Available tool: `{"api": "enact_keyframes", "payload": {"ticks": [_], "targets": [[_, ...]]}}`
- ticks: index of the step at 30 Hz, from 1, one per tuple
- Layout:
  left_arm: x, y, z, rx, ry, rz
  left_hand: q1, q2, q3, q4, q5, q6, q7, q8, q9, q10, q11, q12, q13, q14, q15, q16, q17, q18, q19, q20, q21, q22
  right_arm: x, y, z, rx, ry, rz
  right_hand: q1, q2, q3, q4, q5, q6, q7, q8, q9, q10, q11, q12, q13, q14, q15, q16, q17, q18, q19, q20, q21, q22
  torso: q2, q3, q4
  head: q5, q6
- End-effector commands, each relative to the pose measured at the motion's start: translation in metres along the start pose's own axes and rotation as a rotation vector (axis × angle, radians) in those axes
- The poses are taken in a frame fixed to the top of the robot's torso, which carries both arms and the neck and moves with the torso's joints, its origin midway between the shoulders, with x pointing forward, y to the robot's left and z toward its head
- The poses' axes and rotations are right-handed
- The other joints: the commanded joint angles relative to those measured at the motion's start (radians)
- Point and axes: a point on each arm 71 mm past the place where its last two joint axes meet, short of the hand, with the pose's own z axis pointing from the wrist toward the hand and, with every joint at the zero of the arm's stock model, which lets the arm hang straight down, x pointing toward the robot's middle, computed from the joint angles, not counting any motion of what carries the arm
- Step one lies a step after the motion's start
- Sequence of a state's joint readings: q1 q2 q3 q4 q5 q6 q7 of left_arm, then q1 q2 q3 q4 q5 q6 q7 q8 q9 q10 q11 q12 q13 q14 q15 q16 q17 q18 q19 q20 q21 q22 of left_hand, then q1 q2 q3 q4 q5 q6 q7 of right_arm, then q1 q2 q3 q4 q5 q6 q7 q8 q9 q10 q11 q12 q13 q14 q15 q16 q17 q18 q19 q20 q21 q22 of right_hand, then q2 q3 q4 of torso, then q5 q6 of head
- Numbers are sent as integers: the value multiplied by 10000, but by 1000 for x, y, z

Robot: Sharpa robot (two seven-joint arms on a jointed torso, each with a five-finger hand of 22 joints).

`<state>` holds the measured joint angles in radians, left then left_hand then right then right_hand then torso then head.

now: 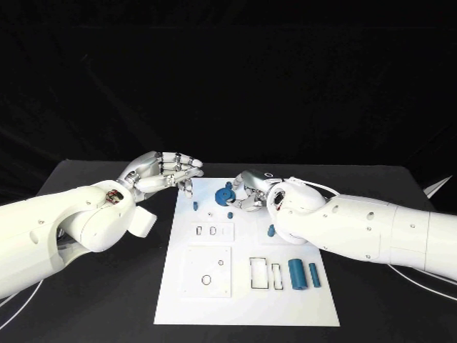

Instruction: Assemble the parts on the task board

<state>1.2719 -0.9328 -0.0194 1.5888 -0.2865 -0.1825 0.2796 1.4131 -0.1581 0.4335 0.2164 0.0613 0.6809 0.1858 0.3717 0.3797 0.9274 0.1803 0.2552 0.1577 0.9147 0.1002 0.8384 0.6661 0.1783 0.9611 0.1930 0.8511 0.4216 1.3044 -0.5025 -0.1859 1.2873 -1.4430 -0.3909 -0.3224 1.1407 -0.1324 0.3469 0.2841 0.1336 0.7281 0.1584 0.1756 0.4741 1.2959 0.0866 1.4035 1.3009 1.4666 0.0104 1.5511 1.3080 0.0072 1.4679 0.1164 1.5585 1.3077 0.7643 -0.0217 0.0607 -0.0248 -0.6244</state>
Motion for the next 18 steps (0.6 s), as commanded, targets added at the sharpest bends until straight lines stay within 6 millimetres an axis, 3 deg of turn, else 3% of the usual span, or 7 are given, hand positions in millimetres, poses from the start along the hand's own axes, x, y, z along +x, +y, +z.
{"api": "enact_keyframes", "payload": {"ticks": [1,10,13,18], "targets": [[1,-1,0,58,95,-53,-14,102,48,-28,-30,-60,635,-50,16,-68,-20,-51,-12,-43,41,-60,-12,60,-68,-12,45,14,-6,-3,-4,-266,-694,268,25,-57,109,-79,27,174,37,-10,-58,89,-52,47,53,949,-45,-10,2245,-37,964,-72,13,2529,-1,-4,-10,-1,12],[-2,0,0,48,21,-28,-20,97,54,-38,-31,-69,642,-57,18,-80,-10,-56,-21,-120,56,-132,-45,55,-146,-2,31,4,-26,-25,-23,-955,-1941,1653,396,-228,370,-486,230,367,65,-99,-246,98,-31,34,55,938,-34,-35,2197,-29,951,-70,-11,2508,-13,8,-49,3,88],[-3,0,0,45,15,-24,-18,90,60,-55,-31,-75,642,-61,21,-82,-6,-55,-27,-191,69,-208,-79,53,-229,10,7,-11,-36,-37,-34,-1120,-1691,2368,761,-314,588,-818,213,463,96,-131,-362,26,-5,-16,3,932,-11,-45,2178,-12,917,-47,-67,2458,-28,20,-66,7,144],[-3,1,1,66,36,-28,-36,88,74,-93,-32,-65,663,-57,37,-67,16,-33,-39,-404,112,-499,-214,49,-538,63,-156,-110,-48,-63,-48,-1245,-1081,3021,1539,-451,1059,-1496,398,634,101,-80,-489,-244,-6,-199,-224,919,-5,-65,2146,28,839,-34,-197,2347,-58,44,-146,-36,156]]}}
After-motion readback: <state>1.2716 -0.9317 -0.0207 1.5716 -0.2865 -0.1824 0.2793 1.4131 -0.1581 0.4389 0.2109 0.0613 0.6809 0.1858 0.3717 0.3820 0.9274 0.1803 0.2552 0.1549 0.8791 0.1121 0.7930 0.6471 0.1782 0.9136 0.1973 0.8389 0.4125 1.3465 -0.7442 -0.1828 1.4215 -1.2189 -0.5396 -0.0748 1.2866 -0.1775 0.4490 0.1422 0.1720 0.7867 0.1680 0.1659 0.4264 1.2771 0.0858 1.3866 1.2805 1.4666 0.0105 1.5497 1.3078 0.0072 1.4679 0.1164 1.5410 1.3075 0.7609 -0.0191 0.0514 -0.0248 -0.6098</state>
